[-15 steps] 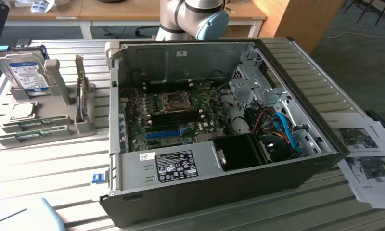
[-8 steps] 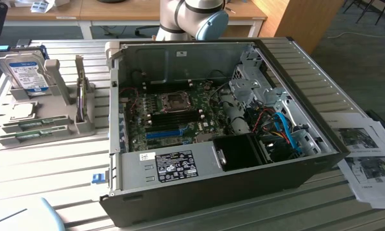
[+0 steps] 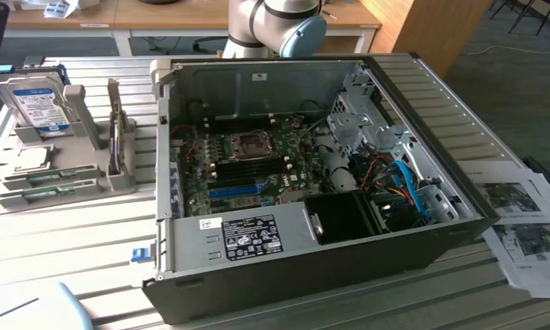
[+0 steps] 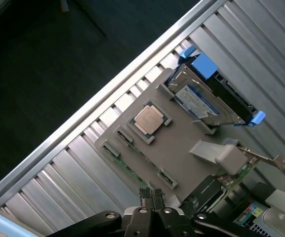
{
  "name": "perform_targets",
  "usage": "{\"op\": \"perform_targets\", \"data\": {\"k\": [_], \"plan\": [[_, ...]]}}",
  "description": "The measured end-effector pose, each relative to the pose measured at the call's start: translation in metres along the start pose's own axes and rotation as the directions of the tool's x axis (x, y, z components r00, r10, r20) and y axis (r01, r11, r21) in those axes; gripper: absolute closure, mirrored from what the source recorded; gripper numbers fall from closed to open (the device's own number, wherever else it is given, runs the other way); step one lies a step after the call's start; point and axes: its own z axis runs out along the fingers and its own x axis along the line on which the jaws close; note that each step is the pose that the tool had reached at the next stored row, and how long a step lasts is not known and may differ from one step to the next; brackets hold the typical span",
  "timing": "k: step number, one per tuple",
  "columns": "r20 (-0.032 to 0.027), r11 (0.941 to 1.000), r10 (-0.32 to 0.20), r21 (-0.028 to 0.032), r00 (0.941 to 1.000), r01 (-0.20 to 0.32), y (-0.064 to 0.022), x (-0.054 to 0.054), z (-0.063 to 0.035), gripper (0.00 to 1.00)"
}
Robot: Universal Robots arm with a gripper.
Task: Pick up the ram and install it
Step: 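Pick up the ram and move it above insertion slot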
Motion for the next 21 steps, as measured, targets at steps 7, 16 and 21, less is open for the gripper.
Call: {"op": "perform_targets", "data": {"k": [7,16,21], "plan": [[-0.0037,0.9965,-0.084,-0.0019,0.9965,0.084,0.0000,0.0000,0.0000,0.91],[-0.0085,0.9803,-0.198,-0.0051,0.9802,0.198,0.0000,0.0000,0.0000,0.91],[-0.0109,0.9654,-0.261,-0.0070,0.9654,0.261,0.0000,0.0000,0.0000,0.91]]}}
